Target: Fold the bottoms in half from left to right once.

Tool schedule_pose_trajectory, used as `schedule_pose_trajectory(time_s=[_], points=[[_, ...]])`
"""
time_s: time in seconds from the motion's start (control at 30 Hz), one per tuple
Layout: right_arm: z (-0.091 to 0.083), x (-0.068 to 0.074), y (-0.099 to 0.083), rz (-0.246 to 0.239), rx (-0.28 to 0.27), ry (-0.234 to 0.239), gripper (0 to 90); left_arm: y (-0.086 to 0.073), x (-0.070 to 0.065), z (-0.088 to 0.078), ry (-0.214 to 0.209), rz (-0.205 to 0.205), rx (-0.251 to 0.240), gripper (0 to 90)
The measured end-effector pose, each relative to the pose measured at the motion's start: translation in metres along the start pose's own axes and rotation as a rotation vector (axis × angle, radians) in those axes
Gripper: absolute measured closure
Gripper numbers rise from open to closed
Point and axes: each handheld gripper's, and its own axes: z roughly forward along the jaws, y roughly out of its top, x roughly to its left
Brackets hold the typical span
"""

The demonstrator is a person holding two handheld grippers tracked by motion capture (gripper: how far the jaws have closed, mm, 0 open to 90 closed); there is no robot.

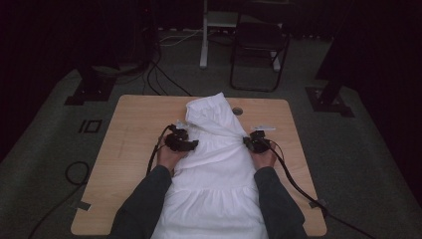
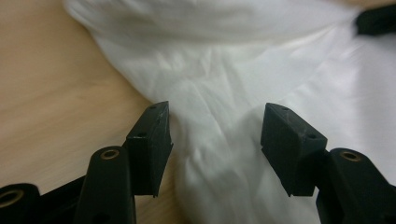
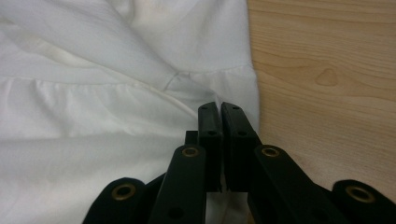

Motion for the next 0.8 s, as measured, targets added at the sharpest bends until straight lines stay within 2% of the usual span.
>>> schedule_pose_trajectory(time_s=[0.07, 0.1, 0.13, 0.2, 0.4, 0.63, 0.73, 0.8], points=[[0.0, 0.0, -0.001, 0.004, -0.004, 0.004, 86.8, -0.006, 0.002, 0.007, -0.005, -0.013, 0.015, 47.3], [-0.001, 0.0, -0.001, 0.003, -0.004, 0.005, 86.9, -0.009, 0.002, 0.006, -0.007, -0.018, 0.002, 52.8], [-0.001, 0.001, -0.002, 0.004, -0.003, 0.008, 86.8, -0.012, 0.003, 0.004, -0.017, -0.024, -0.003, 65.3], [-0.004, 0.002, -0.005, 0.013, -0.004, 0.025, 86.9, -0.018, 0.001, -0.001, -0.021, -0.02, -0.006, 76.3], [-0.025, 0.017, -0.026, -0.041, 0.009, 0.075, 87.0, -0.048, -0.01, -0.025, -0.039, -0.027, -0.029, 79.0], [-0.059, 0.035, -0.061, -0.095, 0.015, 0.142, 86.9, -0.089, -0.034, -0.06, -0.062, 0.018, -0.033, 78.8], [-0.071, 0.04, -0.072, -0.095, 0.025, 0.169, 86.9, -0.097, -0.04, -0.068, -0.06, 0.043, -0.032, 78.8], [-0.076, 0.041, -0.075, -0.096, 0.033, 0.173, 85.5, -0.097, -0.041, -0.068, -0.055, 0.054, -0.032, 78.8]])
